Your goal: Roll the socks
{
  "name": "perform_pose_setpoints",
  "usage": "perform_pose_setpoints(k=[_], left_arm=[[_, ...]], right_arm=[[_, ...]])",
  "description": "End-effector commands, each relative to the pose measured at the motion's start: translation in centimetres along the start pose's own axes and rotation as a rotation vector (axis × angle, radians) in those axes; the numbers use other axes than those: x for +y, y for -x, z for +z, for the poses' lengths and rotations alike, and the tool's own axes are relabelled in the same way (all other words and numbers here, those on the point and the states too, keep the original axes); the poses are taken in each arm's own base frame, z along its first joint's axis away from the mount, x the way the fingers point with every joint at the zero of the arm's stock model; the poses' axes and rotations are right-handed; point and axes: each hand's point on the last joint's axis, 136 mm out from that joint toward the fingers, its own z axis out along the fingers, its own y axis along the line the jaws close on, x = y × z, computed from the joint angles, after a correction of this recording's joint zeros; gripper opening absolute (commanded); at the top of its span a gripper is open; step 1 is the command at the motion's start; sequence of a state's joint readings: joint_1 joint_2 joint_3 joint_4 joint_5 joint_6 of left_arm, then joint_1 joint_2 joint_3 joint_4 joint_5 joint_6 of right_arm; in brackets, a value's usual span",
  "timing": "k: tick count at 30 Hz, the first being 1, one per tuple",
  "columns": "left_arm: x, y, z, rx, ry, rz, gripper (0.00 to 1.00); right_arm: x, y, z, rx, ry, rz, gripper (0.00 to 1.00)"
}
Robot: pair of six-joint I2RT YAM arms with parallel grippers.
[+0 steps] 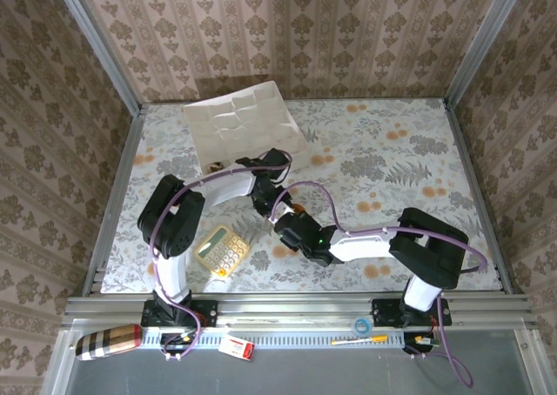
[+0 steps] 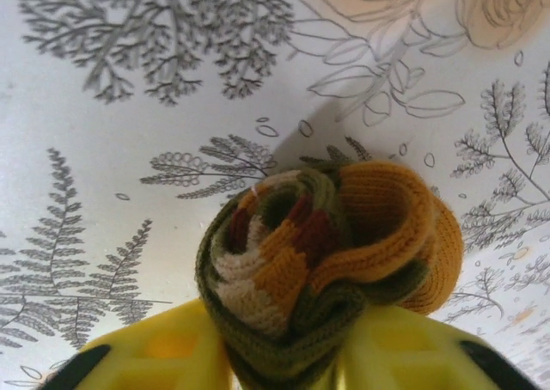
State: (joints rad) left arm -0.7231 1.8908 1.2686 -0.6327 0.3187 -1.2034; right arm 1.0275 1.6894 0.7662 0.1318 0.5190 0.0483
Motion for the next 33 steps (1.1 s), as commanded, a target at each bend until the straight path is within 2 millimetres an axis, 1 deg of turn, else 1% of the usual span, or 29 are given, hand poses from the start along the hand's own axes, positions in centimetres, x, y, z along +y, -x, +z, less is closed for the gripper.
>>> perform_pose_setpoints(k=[1, 3, 4, 6, 8, 10, 13, 16, 18, 22, 25, 28, 31, 33], left_arm=[[4.1, -0.3, -0.3, 0.033, 0.109, -0.048, 0.44], [3.3, 0.7, -1.5, 0.014, 0.056, -0.058, 0.51], [2.9, 1.3, -2.0, 0.0, 0.033, -0.064, 0.53], [2.3, 2.4, -3.1, -0.028, -0.016, -0.075, 0.56], [2.1, 3.3, -3.6, -0.046, -0.06, -0.084, 0.57], [2.3, 4.1, -3.9, -0.059, -0.106, -0.102, 0.58], [1.8, 4.2, -4.4, -0.072, -0.172, -0.088, 0.59], [0.7, 3.5, -4.8, -0.077, -0.211, -0.025, 0.58], [0.1, 2.7, -4.5, -0.068, -0.232, 0.007, 0.58], [-0.9, 1.2, -3.2, -0.037, -0.262, 0.019, 0.58], [-1.3, 0.6, -2.3, -0.027, -0.264, 0.02, 0.58], [-1.8, 0.5, -1.7, -0.024, -0.26, 0.031, 0.58], [-1.9, 0.8, -0.8, -0.025, -0.25, 0.034, 0.58], [-1.9, 1.1, 0.4, -0.016, -0.254, 0.016, 0.56]], right_arm=[[0.2, -8.3, 0.9, 0.254, 0.062, 0.046, 0.0], [0.7, -10.1, 0.8, 0.297, 0.108, 0.09, 0.0], [0.8, -10.8, 0.7, 0.313, 0.127, 0.114, 0.0], [1.3, -12.1, 0.6, 0.344, 0.178, 0.162, 0.0], [1.6, -13.0, 0.5, 0.371, 0.212, 0.199, 0.0], [1.8, -13.7, 0.6, 0.393, 0.25, 0.245, 0.0], [2.0, -14.2, 0.7, 0.412, 0.298, 0.318, 0.0], [2.2, -14.7, 0.8, 0.44, 0.348, 0.389, 0.0], [2.2, -14.9, 0.8, 0.456, 0.372, 0.428, 0.0], [2.1, -15.2, 0.7, 0.478, 0.401, 0.498, 0.0], [2.0, -15.7, 0.7, 0.506, 0.426, 0.572, 0.0], [1.8, -16.0, 0.8, 0.543, 0.447, 0.658, 0.0], [1.4, -16.3, 0.9, 0.562, 0.453, 0.757, 0.0], [1.1, -16.6, 0.9, 0.57, 0.462, 0.837, 0.0]])
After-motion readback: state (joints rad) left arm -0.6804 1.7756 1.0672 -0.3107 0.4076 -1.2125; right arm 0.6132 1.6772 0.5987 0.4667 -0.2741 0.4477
